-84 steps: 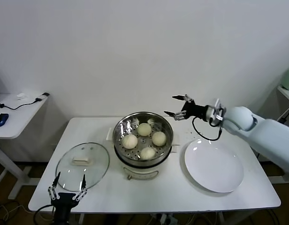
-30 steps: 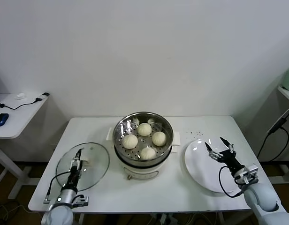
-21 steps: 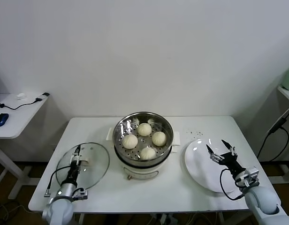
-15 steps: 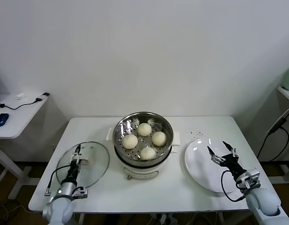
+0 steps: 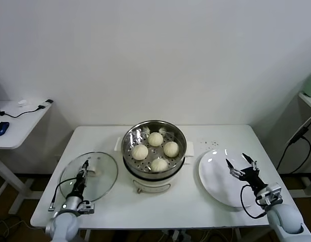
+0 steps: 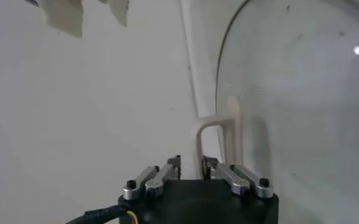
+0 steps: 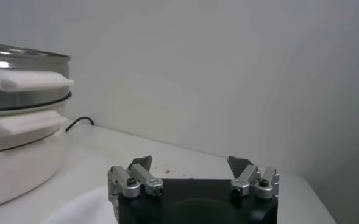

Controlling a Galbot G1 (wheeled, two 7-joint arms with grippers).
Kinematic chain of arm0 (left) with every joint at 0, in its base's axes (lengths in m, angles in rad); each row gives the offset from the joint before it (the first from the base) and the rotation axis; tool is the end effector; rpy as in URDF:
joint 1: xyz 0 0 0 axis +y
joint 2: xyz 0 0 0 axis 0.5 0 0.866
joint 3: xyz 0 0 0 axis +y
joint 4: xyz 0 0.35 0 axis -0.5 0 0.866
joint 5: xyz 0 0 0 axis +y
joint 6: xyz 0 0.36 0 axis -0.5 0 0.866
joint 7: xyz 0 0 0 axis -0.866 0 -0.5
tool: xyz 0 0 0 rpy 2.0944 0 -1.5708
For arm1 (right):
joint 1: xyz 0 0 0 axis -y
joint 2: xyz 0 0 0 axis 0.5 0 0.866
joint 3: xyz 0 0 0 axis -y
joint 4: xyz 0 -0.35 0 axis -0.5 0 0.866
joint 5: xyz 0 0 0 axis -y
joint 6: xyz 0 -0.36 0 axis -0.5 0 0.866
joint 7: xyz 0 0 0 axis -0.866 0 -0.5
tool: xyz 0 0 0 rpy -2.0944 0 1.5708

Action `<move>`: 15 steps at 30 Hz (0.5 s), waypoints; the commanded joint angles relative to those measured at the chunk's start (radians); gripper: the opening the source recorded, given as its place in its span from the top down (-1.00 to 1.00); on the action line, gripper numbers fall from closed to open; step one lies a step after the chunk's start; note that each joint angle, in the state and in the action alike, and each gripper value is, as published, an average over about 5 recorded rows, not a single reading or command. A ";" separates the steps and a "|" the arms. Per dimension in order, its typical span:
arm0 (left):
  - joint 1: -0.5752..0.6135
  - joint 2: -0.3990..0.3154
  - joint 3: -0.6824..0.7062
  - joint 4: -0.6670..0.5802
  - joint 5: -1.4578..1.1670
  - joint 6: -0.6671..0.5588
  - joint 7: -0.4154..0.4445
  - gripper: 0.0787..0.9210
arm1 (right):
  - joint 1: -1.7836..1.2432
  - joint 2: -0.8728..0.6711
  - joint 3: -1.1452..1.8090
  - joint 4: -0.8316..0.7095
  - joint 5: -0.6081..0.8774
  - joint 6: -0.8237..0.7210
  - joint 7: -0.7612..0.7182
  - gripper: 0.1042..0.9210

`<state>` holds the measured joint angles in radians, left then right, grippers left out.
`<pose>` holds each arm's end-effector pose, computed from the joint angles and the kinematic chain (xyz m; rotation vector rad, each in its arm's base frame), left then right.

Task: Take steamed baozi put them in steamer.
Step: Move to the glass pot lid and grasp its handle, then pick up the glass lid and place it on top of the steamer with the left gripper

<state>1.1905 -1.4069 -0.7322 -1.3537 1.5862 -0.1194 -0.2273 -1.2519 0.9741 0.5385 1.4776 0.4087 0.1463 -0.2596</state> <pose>0.2819 0.1416 -0.4549 -0.0517 -1.9443 -2.2828 0.2870 -0.2199 -0.3805 0.3486 -2.9529 0.2624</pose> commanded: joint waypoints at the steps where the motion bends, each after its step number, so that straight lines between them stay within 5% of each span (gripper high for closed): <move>1: 0.035 0.017 0.006 -0.080 -0.098 0.018 0.021 0.58 | -0.001 -0.001 0.008 -0.014 -0.017 0.005 -0.005 -0.76; 6: 0.124 0.054 0.014 -0.245 -0.214 0.071 0.057 0.83 | 0.003 -0.004 0.014 -0.022 -0.017 0.007 -0.009 -0.76; 15: 0.346 0.179 -0.009 -0.625 -0.365 0.285 0.112 0.84 | 0.026 -0.011 0.015 -0.055 -0.016 0.016 -0.011 -0.76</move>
<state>1.3208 -1.3368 -0.7306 -1.5840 1.4023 -0.0288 -0.1631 -1.2360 0.9639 0.5522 1.4419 0.3971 0.1596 -0.2699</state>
